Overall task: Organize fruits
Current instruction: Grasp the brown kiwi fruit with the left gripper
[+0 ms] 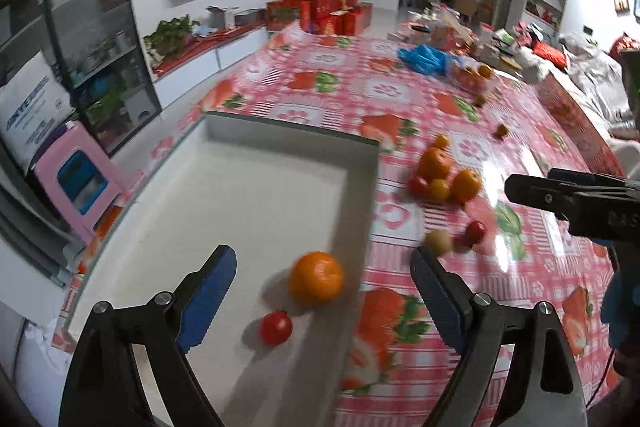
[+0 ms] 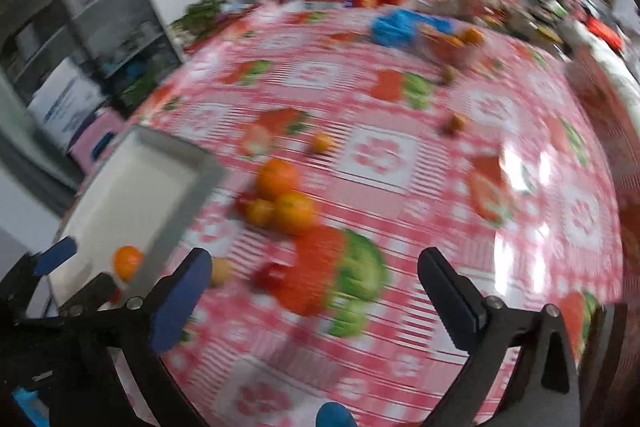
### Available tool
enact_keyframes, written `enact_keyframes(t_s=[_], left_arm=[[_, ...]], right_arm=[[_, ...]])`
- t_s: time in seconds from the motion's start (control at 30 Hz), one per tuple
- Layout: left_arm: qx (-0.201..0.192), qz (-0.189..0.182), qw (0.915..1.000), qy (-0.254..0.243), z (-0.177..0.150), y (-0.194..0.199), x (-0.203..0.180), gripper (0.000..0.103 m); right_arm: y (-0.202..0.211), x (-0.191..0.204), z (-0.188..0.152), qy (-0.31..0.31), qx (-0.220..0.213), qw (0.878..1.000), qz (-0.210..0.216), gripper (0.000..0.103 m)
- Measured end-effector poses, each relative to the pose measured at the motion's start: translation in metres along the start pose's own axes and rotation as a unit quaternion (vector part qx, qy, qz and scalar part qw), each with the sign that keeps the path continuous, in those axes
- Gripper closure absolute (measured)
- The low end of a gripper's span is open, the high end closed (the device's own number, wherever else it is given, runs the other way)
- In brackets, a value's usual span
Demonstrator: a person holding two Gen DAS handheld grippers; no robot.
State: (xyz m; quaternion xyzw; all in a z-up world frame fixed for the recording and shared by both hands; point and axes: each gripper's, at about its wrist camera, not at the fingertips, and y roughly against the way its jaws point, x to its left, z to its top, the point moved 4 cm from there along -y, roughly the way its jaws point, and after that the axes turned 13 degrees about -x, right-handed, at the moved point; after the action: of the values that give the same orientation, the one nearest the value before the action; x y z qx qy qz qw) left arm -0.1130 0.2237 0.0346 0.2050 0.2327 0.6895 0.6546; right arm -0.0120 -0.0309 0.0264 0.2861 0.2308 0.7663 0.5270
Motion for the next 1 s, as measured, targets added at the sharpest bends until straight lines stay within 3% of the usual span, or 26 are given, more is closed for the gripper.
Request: enact_keyframes(t_s=[0.2, 0.43, 0.57, 0.8, 1.0], left_arm=[[0.012, -0.022, 0.9993, -0.026, -0.003, -0.001, -0.034, 0.013], [0.040, -0.052, 0.9959, -0.062, -0.017, -0.017, -0.076, 0.013], [0.040, -0.052, 0.9943, -0.084, -0.021, -0.029, -0.092, 0.013], [0.056, -0.047, 0.9943, -0.078, -0.020, -0.045, -0.096, 0.013], [0.044, -0.060, 0.9949, -0.068, 0.002, -0.038, -0.095, 0.013]], right_arm=[[-0.003, -0.048, -0.021, -0.032, 0.022, 0.999, -0.033, 0.000], [-0.004, -0.070, -0.042, -0.016, 0.037, 0.997, -0.060, 0.000], [-0.003, -0.086, -0.044, -0.016, 0.037, 0.997, -0.071, 0.000], [-0.016, -0.108, -0.024, -0.038, 0.039, 0.996, -0.075, 0.000], [-0.043, -0.117, 0.020, -0.076, 0.015, 0.994, -0.074, 0.000]])
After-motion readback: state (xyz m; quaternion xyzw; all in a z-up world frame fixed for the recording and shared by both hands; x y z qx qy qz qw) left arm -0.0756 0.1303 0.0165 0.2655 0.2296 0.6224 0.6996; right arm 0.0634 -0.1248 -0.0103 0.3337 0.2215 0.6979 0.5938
